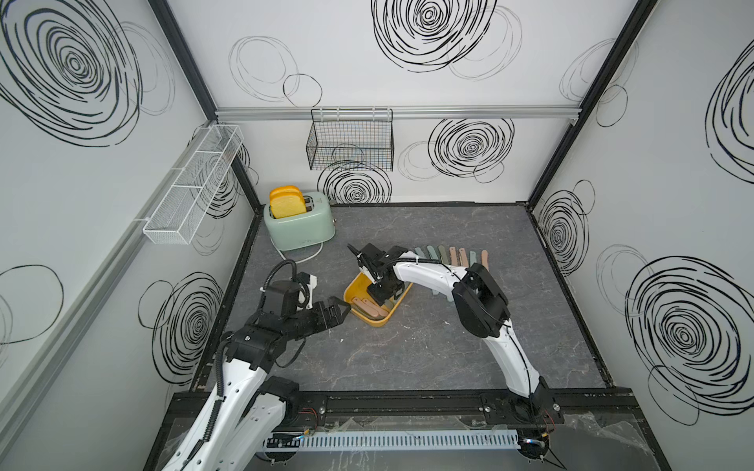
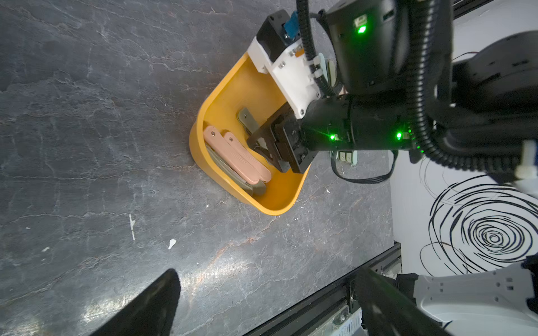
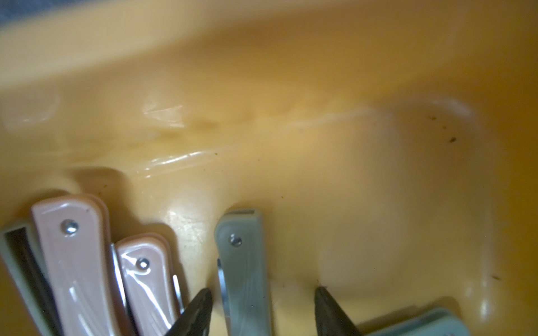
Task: Take the fruit knife out of the storage box
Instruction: Pick up the fruit knife from the storage box.
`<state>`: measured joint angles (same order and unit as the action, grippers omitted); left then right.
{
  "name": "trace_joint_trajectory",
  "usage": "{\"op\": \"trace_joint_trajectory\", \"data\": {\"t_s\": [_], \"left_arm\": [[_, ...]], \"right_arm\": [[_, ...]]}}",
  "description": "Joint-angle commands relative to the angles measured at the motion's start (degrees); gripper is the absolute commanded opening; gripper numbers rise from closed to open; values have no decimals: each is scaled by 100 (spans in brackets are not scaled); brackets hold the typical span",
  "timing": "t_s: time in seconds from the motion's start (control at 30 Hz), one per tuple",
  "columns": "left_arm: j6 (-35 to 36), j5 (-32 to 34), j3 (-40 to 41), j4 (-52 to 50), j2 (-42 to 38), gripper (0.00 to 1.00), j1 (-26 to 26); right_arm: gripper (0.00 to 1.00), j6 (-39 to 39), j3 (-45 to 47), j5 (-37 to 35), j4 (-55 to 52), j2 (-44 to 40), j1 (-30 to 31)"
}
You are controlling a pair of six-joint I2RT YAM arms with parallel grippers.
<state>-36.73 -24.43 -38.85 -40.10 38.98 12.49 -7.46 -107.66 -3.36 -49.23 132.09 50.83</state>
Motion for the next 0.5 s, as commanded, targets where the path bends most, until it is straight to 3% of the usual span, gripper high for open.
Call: {"op": "trace_joint_trajectory", "data": {"t_s": [0.0,0.2,0.47], "left_arm": [[171,-118,-4,-32,36,98,-110],[383,-211,-147,-112,210,98,-252],[257,-322,-220,154,403,98,-278]], "right_arm": [[49,-4,-132,-69,-223,326,2],[26,-71,-349,-30,-292,519,-47],[16,-232,-732,28,-469,555,-126]]}}
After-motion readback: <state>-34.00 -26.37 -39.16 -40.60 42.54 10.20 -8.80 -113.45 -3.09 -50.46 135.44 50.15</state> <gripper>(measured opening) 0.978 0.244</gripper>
